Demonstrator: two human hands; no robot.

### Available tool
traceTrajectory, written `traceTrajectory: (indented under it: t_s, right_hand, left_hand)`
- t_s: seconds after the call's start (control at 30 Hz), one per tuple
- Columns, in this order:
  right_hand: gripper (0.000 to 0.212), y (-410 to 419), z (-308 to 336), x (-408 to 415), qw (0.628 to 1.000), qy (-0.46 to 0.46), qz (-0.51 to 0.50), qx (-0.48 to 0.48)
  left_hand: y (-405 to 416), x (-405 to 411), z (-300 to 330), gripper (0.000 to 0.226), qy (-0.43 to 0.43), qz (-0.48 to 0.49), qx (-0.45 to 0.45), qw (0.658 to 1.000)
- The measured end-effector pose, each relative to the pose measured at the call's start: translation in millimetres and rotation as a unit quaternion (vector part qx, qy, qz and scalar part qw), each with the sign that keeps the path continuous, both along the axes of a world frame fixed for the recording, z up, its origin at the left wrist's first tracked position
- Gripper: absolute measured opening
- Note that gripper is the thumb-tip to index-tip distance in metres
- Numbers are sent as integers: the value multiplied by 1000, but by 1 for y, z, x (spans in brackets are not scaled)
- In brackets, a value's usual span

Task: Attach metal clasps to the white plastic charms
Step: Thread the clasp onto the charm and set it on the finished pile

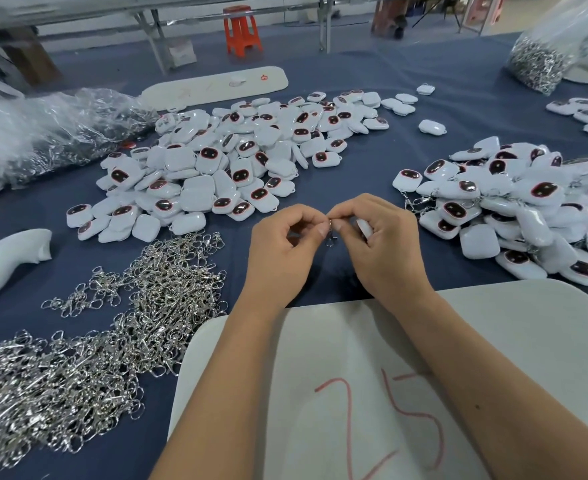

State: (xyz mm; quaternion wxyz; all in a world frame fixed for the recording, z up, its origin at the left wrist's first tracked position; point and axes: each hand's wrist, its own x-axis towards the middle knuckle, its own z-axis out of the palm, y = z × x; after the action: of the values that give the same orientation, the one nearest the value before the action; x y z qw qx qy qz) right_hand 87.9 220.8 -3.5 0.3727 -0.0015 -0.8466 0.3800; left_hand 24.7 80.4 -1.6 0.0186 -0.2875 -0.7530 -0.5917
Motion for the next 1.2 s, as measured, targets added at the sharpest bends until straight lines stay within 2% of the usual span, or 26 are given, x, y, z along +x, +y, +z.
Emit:
traceTrajectory:
  t_s: [0.13,0.27,0.47,0.73,0.83,0.97,1.07,1.2]
  right_hand:
    - [14,-2,0,-1,999,6,-2,39]
    - [15,-2,0,-1,999,4,7,33]
    - [17,4,0,-1,980,-97,93,-144]
    - [19,11,1,-1,955,-134,126,-232]
    - [19,9,1,1,965,-117,114,-203]
    - [17,1,2,3,992,-63,65,-84]
    - [14,-1,3,3,999,-18,33,-12]
    - [13,-2,1,2,1000,11,12,-14]
  left_hand:
    - [-2,-1,-1,13,-27,-11,4,1000]
    - [-3,0,0,14,-34,-13,8,999]
    - [-4,0,0,9,-38,-9,34,999]
    - [-3,2,1,8,-43,-14,45,998]
    - [-3,1,2,8,-44,-18,44,998]
    - [-5,0,1,7,-43,-24,33,998]
    - [-4,2,1,9,-39,-12,34,999]
    - [-2,4,0,7,-17,17,38,999]
